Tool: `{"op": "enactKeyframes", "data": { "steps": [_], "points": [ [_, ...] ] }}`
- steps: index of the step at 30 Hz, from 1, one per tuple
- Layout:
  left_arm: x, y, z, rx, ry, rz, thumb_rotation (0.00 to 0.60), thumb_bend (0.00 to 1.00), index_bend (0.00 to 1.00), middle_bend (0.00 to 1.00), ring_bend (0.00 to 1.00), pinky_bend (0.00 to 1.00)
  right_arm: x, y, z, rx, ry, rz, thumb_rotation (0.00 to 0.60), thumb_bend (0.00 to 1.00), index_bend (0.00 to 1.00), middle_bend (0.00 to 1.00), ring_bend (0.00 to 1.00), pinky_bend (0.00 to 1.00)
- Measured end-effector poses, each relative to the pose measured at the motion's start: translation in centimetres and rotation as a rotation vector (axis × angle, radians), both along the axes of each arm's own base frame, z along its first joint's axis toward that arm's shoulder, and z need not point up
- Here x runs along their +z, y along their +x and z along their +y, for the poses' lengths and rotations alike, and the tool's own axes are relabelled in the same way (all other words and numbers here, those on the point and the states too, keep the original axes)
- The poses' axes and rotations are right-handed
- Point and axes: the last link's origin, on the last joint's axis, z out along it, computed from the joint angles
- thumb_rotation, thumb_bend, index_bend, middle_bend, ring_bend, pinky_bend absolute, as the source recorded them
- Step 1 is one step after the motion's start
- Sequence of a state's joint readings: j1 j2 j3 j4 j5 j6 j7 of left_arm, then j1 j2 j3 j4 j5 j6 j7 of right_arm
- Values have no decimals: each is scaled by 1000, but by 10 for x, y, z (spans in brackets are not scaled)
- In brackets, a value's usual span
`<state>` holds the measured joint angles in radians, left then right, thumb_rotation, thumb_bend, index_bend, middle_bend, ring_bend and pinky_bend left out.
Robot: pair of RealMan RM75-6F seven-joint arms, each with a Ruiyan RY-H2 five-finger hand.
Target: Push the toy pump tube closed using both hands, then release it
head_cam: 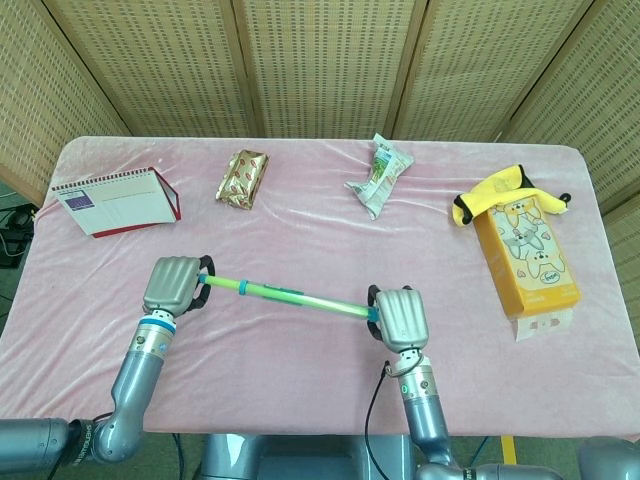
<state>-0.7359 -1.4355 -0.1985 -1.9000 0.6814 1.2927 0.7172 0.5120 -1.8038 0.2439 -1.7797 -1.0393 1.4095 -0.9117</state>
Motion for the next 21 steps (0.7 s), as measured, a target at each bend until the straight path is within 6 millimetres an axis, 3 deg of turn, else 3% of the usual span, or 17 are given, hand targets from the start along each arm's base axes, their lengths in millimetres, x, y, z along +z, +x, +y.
{"op": "enactKeyframes", "data": {
  "steps": [2, 3, 5, 6, 7, 8, 10, 12, 21],
  "points": [
    [0, -1, 0, -2, 1, 6, 600, 680, 781, 880, 787, 753, 0, 0, 0, 4, -2, 3, 600, 465, 698, 909, 885, 537],
    [0, -2, 1, -4, 3, 11, 600, 638, 662, 756, 696, 665, 0, 0, 0, 5, -3, 6, 600, 447, 643, 842, 826, 484],
    [0, -5, 0, -9, 3, 32, 600, 501, 363, 437, 438, 440, 0, -2, 0, 7, -2, 14, 600, 375, 438, 545, 560, 261],
    [1, -7, 0, -8, 0, 42, 600, 403, 189, 239, 262, 288, 0, -3, 0, 7, 1, 18, 600, 350, 371, 427, 448, 187],
    [1, -9, 0, -5, -5, 49, 600, 320, 74, 102, 120, 151, 0, -5, 0, 5, 3, 25, 600, 318, 278, 256, 272, 96],
    [1, -10, 0, 0, -9, 53, 600, 273, 30, 45, 57, 84, 0, -6, 0, 2, 5, 31, 600, 288, 192, 120, 127, 39],
    [2, -14, 0, 17, -24, 60, 600, 175, 0, 0, 0, 0, 1, -10, -1, -6, 11, 43, 600, 245, 68, 10, 7, 0],
    [4, -17, 0, 29, -39, 66, 600, 132, 0, 0, 0, 0, 2, -14, -2, -15, 18, 57, 600, 212, 6, 0, 0, 0],
    [11, -23, -1, 39, -67, 35, 600, 111, 0, 0, 0, 0, 8, -26, -3, -30, 27, 82, 600, 196, 0, 0, 0, 0]
  ]
}}
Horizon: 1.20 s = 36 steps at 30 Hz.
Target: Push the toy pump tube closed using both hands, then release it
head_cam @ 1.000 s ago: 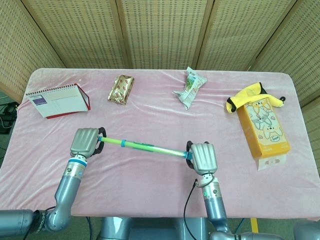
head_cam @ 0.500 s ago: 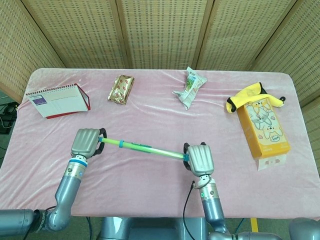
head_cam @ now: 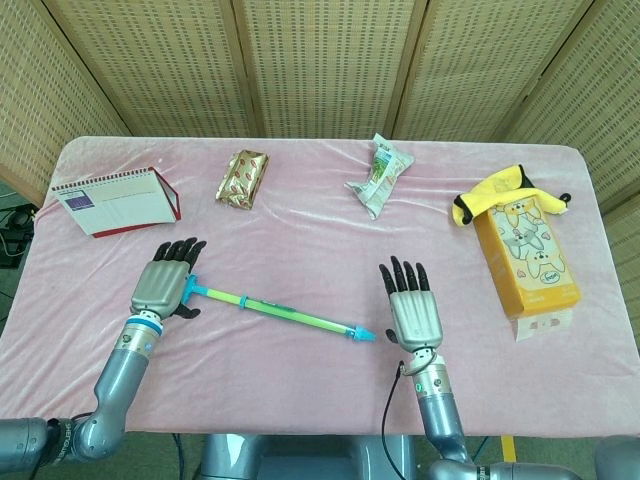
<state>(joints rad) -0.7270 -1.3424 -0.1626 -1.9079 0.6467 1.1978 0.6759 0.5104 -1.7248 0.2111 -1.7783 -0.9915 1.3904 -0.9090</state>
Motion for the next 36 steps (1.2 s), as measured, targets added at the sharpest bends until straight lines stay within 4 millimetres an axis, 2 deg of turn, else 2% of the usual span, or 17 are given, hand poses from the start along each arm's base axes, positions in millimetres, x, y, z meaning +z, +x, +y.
{"op": "enactKeyframes", "data": {
  "steps": [6, 15, 21, 29, 32, 36],
  "points": [
    [5, -9, -12, 10, 2, -42, 600, 135, 0, 0, 0, 0, 11, -16, 7, 12, -10, -13, 600, 195, 0, 0, 0, 0],
    [17, -37, -45, -52, 61, -89, 600, 141, 0, 0, 0, 0, 28, -55, 34, 46, -4, -66, 600, 195, 0, 0, 0, 0],
    [26, -63, -75, -96, 139, -99, 600, 142, 0, 0, 0, 0, 38, -80, 54, 126, -10, -106, 600, 195, 0, 0, 0, 0],
    [38, -108, -131, -136, 243, -40, 600, 143, 0, 0, 0, 0, 65, -127, 84, 181, -60, -139, 600, 195, 0, 0, 0, 0],
    [42, -111, -140, -148, 260, -37, 600, 143, 0, 0, 0, 0, 75, -139, 93, 179, -84, -152, 600, 195, 0, 0, 0, 0],
    [47, -111, -143, -159, 282, -48, 600, 143, 0, 0, 0, 0, 79, -142, 97, 184, -84, -157, 600, 195, 0, 0, 0, 0]
  ]
}}
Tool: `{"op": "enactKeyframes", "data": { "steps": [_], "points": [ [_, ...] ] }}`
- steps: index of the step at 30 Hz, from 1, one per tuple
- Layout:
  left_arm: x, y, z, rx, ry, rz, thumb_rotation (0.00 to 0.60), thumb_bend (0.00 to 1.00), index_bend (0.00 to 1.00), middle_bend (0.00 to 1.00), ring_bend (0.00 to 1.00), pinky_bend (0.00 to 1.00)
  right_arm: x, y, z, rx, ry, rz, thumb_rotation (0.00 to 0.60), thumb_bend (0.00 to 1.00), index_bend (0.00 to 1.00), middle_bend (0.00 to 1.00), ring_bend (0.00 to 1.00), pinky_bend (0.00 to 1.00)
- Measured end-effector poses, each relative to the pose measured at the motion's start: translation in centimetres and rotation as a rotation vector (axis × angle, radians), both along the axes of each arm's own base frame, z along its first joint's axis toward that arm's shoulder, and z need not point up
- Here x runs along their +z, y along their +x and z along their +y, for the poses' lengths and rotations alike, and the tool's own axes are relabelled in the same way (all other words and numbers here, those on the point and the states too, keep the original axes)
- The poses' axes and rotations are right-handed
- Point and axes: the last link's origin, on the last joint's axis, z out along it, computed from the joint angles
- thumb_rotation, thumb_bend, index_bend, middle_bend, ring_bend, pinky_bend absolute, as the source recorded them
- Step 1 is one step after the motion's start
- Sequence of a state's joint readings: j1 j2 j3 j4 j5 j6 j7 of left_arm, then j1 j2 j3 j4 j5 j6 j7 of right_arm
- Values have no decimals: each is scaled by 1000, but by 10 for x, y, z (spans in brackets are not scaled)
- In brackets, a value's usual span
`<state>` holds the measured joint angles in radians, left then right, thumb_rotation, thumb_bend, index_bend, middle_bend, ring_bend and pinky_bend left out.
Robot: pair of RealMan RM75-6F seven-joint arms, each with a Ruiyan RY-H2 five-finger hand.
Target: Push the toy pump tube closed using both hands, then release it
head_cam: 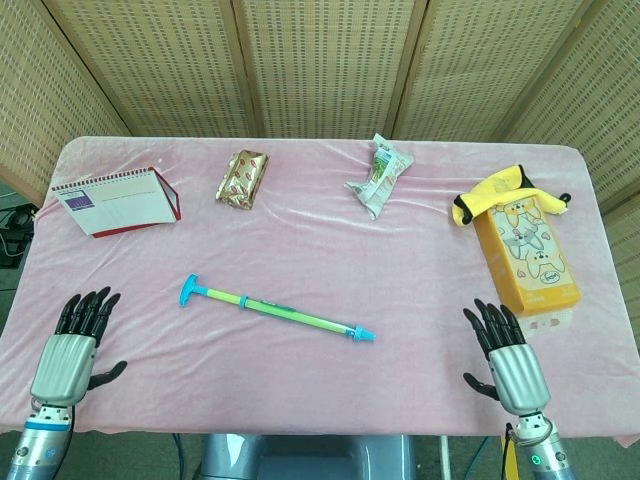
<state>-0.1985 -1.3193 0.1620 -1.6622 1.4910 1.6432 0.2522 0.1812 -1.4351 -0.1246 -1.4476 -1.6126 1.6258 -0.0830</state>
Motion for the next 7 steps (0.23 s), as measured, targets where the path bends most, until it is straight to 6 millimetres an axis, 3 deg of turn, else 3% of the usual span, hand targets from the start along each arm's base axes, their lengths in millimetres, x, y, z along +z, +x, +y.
{"op": "enactKeyframes", "data": {
  "steps": [7],
  "points": [
    [3, -2, 0, 10, 6, -4, 600, 143, 0, 0, 0, 0, 3, 3, 0, 19, -10, -3, 600, 195, 0, 0, 0, 0]
  ]
}}
